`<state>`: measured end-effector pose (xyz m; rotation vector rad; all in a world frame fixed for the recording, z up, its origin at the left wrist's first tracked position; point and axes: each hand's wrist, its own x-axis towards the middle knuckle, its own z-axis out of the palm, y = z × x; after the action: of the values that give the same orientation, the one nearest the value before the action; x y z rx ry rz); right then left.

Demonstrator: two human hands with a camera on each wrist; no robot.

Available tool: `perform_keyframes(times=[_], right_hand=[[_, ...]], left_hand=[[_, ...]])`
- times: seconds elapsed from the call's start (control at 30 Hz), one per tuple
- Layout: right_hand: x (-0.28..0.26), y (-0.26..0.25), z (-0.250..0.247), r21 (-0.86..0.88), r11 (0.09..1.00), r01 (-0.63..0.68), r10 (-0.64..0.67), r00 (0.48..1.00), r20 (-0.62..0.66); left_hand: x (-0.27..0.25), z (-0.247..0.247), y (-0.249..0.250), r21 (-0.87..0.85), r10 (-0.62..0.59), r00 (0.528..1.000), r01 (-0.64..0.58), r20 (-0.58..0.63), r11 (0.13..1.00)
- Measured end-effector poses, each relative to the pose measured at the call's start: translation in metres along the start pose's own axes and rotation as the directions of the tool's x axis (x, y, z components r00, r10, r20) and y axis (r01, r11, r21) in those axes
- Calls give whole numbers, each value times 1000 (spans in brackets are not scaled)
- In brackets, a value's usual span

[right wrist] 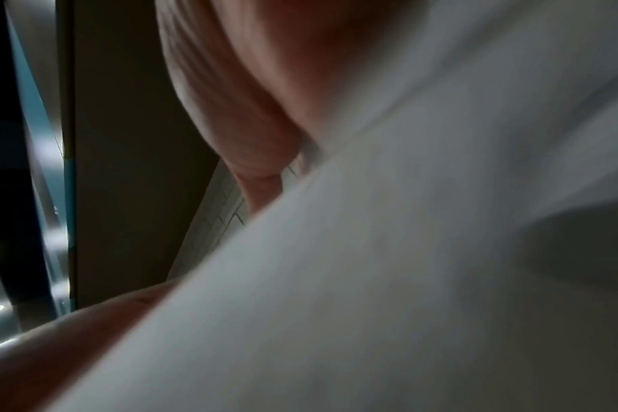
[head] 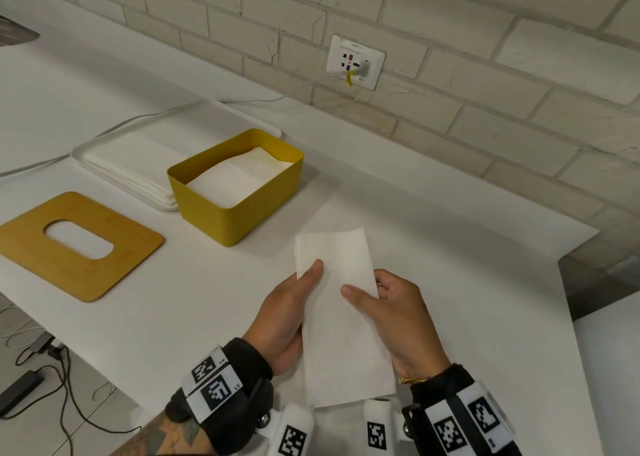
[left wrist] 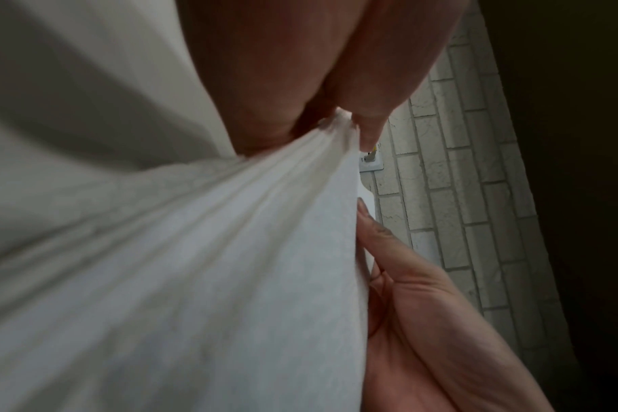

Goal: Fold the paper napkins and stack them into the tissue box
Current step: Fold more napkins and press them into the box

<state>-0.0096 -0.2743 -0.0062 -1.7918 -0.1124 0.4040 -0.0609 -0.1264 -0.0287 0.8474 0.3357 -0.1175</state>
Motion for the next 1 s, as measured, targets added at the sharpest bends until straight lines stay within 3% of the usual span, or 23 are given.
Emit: perform_keyframes(times=[0.23, 0.43, 0.53, 0.63, 0.77, 1.0], right_hand=[[-1, 4, 2, -3, 1000, -19, 19, 1000, 13], [-19, 24, -18, -151, 978, -146, 167, 977, 135], [-21, 17, -37, -216, 967, -136, 179, 965, 194], [-9, -10, -47, -118, 989, -87, 104, 983, 154], [15, -47, -28, 73, 990, -119, 98, 964, 246], [62, -74, 28, 177, 984, 6, -31, 990, 137]], left_hand=[[4, -5, -3, 19, 7, 999, -6, -41, 1000], [8, -14, 15, 28, 70, 988, -67, -138, 997], [3, -17, 26, 41, 95, 987, -90, -129, 995], [-6, -14, 31, 89, 60, 996, -54, -67, 995], [-21, -10, 34, 192, 13, 999, -20, 33, 981], [-53, -50, 65, 410, 44, 998, -56, 37, 910]])
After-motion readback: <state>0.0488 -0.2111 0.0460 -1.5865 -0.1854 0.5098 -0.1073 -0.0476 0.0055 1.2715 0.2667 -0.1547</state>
